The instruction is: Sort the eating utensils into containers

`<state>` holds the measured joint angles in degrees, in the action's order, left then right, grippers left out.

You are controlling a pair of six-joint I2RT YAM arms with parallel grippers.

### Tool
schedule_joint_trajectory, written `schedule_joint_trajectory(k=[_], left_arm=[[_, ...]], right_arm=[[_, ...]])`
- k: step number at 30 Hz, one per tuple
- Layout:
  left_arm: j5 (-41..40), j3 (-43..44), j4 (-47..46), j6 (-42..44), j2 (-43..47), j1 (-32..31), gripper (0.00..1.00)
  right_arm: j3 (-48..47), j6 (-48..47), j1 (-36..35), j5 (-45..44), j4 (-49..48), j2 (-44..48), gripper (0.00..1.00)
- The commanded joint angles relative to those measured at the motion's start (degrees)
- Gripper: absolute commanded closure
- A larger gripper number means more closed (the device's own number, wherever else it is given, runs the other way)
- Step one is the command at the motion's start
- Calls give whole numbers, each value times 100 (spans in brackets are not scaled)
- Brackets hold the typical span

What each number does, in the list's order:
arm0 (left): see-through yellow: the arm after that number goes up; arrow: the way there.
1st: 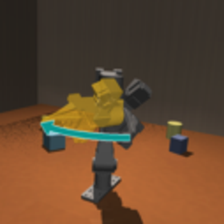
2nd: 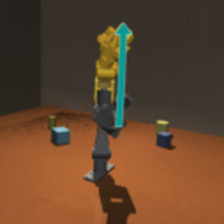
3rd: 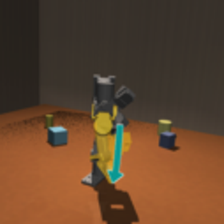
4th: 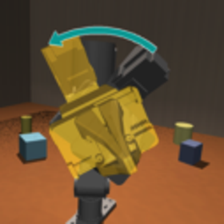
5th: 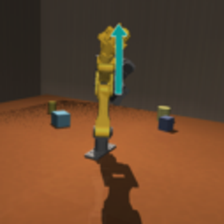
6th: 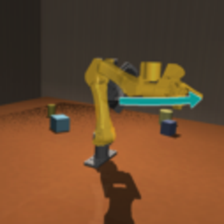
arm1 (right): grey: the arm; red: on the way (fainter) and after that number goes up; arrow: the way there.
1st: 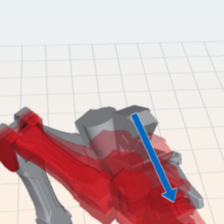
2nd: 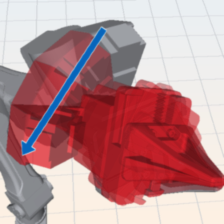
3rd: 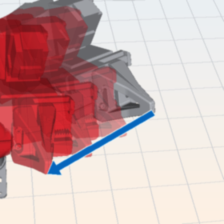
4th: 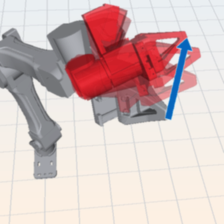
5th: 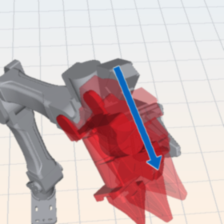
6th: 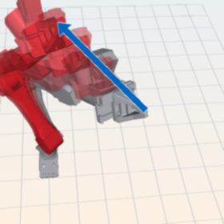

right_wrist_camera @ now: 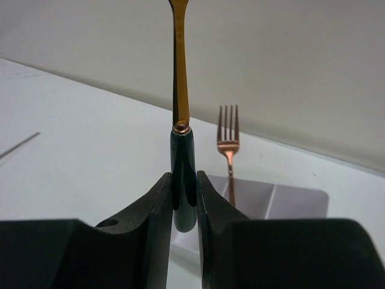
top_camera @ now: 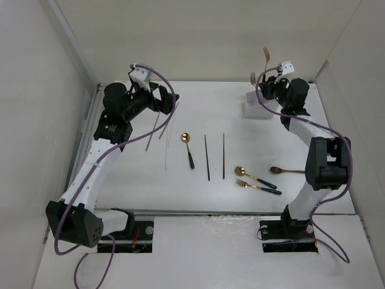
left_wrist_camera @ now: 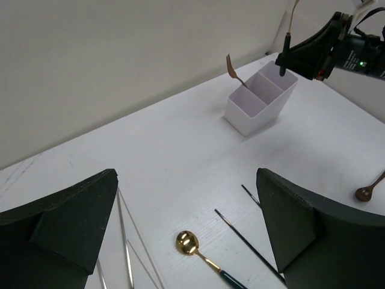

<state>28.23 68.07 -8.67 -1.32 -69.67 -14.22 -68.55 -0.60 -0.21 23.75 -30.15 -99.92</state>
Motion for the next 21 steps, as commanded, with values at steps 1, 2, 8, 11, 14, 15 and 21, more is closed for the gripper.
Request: schedule_joint_trajectory(k=[1,2,8,11,14,15,21], left_arm=[[-204,-92,-91,97,243,7,0],[-204,-153,-91,97,243,7,0],[-361,-207,-91,159,295,7,0],[-423,-312,-91,211,296,7,0],[-476,-312,-91,264,296,7,0],[-476,-364,-91,264,296,7,0],[-476,-418,-91,264,296,7,0]], right_arm=[[-272,-511,55,-301,176,-220,100],[-272,-563,56,-388,176,-369,100],[-466,-564,117,-713,326,-669,100],[-466,-564,170,-897,448,-810,100],[-527,-564,223,-845,449,-942,100],[-527,-564,223,-845,449,-1020,100],[-773,-564,223,-959,703,-1249,100]])
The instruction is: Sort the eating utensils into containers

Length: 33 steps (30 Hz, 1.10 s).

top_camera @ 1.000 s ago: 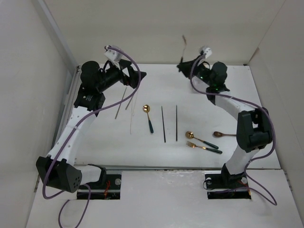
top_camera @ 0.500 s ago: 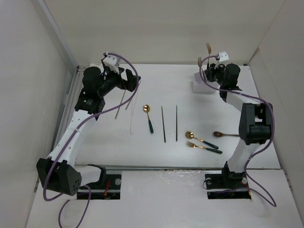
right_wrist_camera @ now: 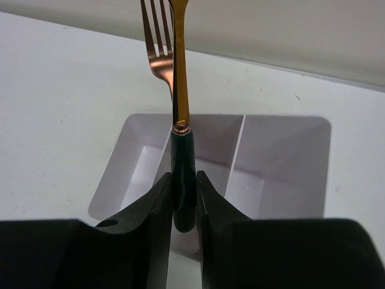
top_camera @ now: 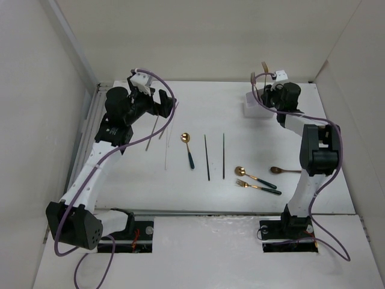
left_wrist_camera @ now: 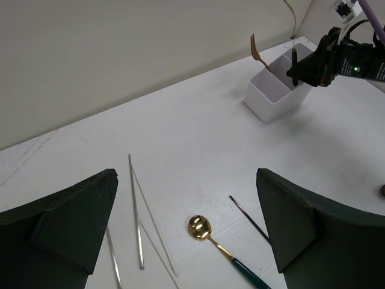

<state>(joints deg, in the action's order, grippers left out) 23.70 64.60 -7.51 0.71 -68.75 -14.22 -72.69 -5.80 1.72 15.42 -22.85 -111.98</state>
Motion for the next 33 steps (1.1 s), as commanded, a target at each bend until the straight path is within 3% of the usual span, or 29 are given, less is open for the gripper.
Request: schedule_joint_trajectory(k=[1,4,7,18,22,23,25,26,29,33], left_arm=[[-24,-70,-259,61,204,7,0],[-85,-122,-260,61,204,7,0],[-85,-123,-260,61,204,7,0],[-313,-307,-260,175,310,7,0],[-620,-378,3,421,310,7,23],[-734,-326,265,482,257,7,37],[-972,-115,652,605,108,7,42],[-1060,190,863,719,-127,7,42],[-1429,798,1891,886,-969,59,29],[-1763,2263,3253,1142,-2322,112,27]], right_arm=[[-360,-44,31,-127,26,-43,96],[-413,-44,31,-127,167,-104,75],[-413,8,31,-179,167,-104,64],[-360,114,31,-189,167,1,60],[-299,114,31,-48,167,273,57],[-299,114,31,-48,167,448,56],[-185,114,-109,-48,167,659,49],[-185,62,-110,-48,167,878,48],[-123,62,-277,5,167,1195,44],[-123,62,-487,119,377,1652,43]])
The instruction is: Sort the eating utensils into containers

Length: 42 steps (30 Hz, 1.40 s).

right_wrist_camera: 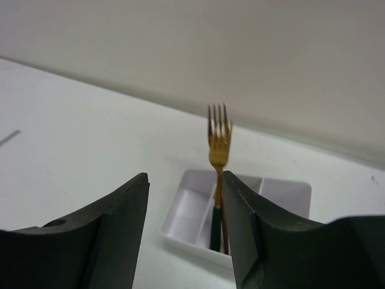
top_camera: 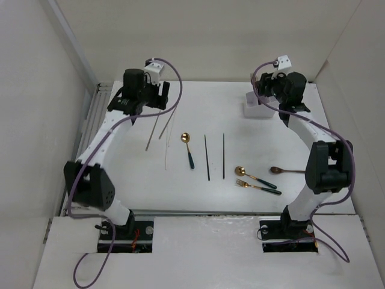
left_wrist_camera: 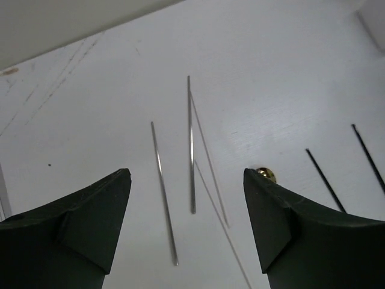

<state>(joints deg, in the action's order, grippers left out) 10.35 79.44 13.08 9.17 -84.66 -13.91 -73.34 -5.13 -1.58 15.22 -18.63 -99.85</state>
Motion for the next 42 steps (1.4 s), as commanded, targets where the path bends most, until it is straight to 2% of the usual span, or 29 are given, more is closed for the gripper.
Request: schedule_joint_trajectory(k=[1,7,11,21,27,35,39,40,42], left_arm=[[-428,923,1266,374,-953,82,27],[-428,1547,1416,375,-2297,249,27],[-692,2031,1627,375,-3064,249,34],[-1176,1549,1232,551,-3627,301,36],[-622,1373,1496,612,-3680,424,39],[-253,1301,1846,797,-4066,424,49],[-121,1416,2005,850,-4269,477,70],[-43,1416,2005,850,-4269,477,84],[-42,1416,2005,850,-4269,591,97]], right_arm=[[-58,-6,-158,200,43,510,42],[145,-251,-334,490,193,879,42],[268,-314,-334,683,298,932,42],[549,-366,-386,1114,299,1047,42],[549,-366,-439,1114,299,1047,41],[373,-419,-439,1114,299,994,41],[312,-419,-439,1114,299,994,41],[312,-419,-439,1114,299,994,41],[312,-419,-439,1062,299,994,41]])
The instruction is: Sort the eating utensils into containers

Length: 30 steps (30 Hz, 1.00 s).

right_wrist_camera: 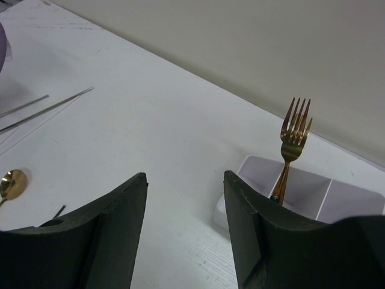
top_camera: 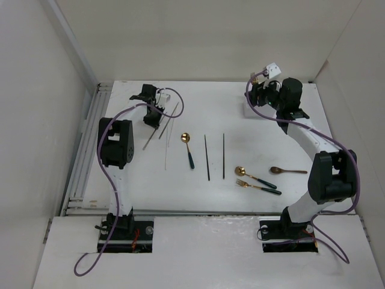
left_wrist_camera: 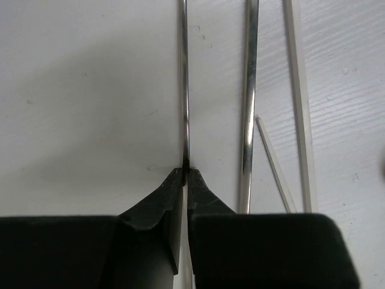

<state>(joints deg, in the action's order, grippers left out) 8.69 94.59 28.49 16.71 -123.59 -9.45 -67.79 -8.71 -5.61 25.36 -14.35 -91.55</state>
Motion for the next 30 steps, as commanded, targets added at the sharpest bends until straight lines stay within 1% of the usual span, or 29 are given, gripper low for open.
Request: schedule_joint_trajectory(k=[1,5,7,9,11,12,15,18,19,22,23,24,26,30], left_arm=[[124,-98,464,43,-376,146,100],[124,-98,412,-9,-254,259,100],[255,-98,280,-63,35,321,100],[545,-98,175,-124,316,373,100],[809,-37,174,-186,782,427,100],[1045,59,174,-186,940,427,100],[1415,279,174,-186,1565,427,100],[1951,455,122,-308,2048,427,100],[2335,525,122,-404,2163,427,100],[2883,526,-272,-642,2620,427,100],[3189,526,-439,-808,2803,427,100],[3331,526,-441,-879,2875,427,100],[3716,578,-572,-941,2989,348,100],[4122,579,-757,-1143,3174,155,100]], right_arm=[[-304,-61,-37,47,-130,164,41],[-305,-61,-90,47,-130,164,41],[-305,-183,-168,47,-130,164,41],[-305,-184,-230,170,-130,164,41],[-305,-236,-301,293,-130,164,41],[-305,-236,-370,450,-130,164,41],[-367,-236,-573,671,-130,164,41],[-498,-236,-915,917,-130,111,41],[-638,-236,-1142,1048,-130,111,41],[-867,-236,-1512,1373,-130,-82,41],[-1094,-236,-1766,1566,-130,-204,41],[-1235,-236,-1890,1646,-130,-275,41],[-1699,-96,-2250,1857,-130,-451,40],[-2456,562,-2541,2296,-287,-987,38]])
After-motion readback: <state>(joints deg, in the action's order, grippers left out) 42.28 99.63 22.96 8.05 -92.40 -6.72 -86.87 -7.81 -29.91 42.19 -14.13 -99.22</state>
